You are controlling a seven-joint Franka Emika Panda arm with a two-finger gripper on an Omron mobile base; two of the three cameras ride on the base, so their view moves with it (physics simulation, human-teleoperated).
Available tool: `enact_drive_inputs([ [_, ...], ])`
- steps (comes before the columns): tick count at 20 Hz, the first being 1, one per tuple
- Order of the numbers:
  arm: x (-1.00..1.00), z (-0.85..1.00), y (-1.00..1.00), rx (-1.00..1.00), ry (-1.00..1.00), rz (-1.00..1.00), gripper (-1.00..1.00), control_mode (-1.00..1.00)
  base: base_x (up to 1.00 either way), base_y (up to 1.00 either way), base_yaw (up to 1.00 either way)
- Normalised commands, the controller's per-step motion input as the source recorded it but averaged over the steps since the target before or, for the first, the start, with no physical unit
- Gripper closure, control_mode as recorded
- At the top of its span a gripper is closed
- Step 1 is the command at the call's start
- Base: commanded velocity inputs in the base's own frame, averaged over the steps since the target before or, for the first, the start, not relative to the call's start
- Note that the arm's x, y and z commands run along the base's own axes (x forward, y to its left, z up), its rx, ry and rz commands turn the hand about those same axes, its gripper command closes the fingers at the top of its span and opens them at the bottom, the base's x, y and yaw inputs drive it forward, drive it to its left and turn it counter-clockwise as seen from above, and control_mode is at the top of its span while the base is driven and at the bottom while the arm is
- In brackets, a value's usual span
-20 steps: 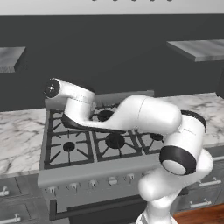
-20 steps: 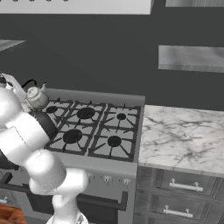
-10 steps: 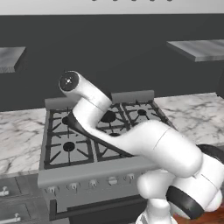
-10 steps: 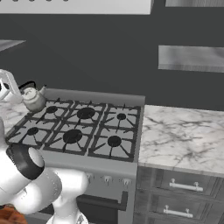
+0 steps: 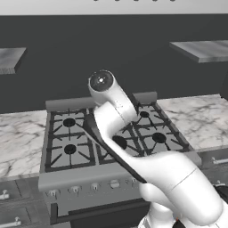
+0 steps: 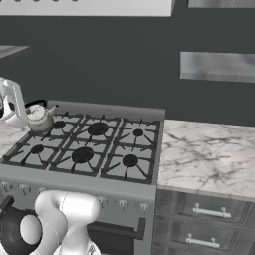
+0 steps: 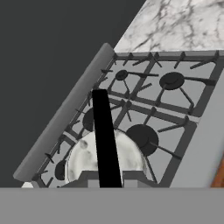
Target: The kettle is done boiling. Turn off the stove, then wait for 300 timesteps before moving the kettle to the dining table.
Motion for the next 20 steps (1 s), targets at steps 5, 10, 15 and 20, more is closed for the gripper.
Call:
enact_drive_inputs([
  [5, -0.02, 0.21, -0.26, 0.08, 0.15, -0.06, 1.00, -1.00, 0.00, 0.00, 0.00],
  [10, 0.00, 0.21, -0.18, 0.10, 0.22, -0.06, 1.00, -1.00, 0.00, 0.00, 0.00],
  [15, 0.00, 0.01, 0.00, 0.04, 0.04, -0.02, 1.00, -1.00, 0.00, 0.00, 0.00],
  [20, 0.03, 0.00, 0.00, 0.00, 0.00, 0.00, 1.00, -1.00, 0.00, 0.00, 0.00],
])
